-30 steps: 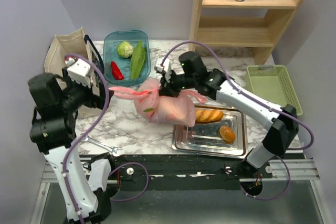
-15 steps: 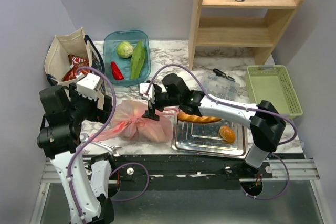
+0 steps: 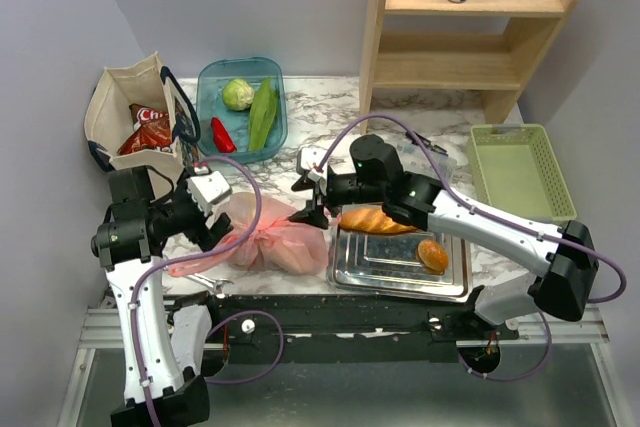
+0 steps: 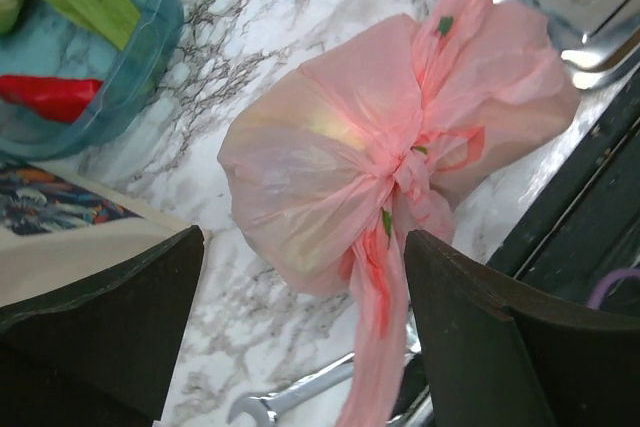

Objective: Untie the knot of the grocery bags and take out the mixed food

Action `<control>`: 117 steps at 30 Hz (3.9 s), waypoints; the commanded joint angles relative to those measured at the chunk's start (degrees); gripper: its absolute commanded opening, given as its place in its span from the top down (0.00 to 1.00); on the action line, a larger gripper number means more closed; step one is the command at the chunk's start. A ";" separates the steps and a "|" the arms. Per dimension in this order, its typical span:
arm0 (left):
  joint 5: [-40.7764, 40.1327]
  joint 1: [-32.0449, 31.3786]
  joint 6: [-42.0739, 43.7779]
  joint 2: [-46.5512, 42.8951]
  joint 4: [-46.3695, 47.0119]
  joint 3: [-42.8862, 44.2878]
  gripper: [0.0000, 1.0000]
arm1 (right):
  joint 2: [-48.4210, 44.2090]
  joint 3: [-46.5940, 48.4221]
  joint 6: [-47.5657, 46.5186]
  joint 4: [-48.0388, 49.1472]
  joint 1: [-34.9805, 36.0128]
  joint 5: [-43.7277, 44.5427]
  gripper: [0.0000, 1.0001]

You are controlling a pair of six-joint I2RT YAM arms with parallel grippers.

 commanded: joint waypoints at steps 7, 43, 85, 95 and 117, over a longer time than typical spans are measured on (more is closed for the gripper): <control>2.09 -3.41 47.59 4.79 -6.65 -7.15 0.24 | 7.56 0.00 -3.14 -2.89 5.01 -4.33 0.39; -4.10 -16.20 47.88 11.35 17.46 -17.76 1.00 | 2.27 -19.80 -16.24 5.48 8.50 21.39 0.99; -0.54 -5.79 5.91 -15.30 26.19 -31.00 1.00 | 6.96 -13.20 -3.13 8.17 3.79 19.50 0.99; -0.07 11.66 9.39 -5.96 27.72 -25.86 1.00 | -3.46 -21.42 -11.73 5.84 -5.95 19.60 0.99; -0.08 -7.28 -1.62 -13.16 30.35 -24.20 0.34 | 7.99 -1.79 1.97 0.65 -2.42 -0.81 0.23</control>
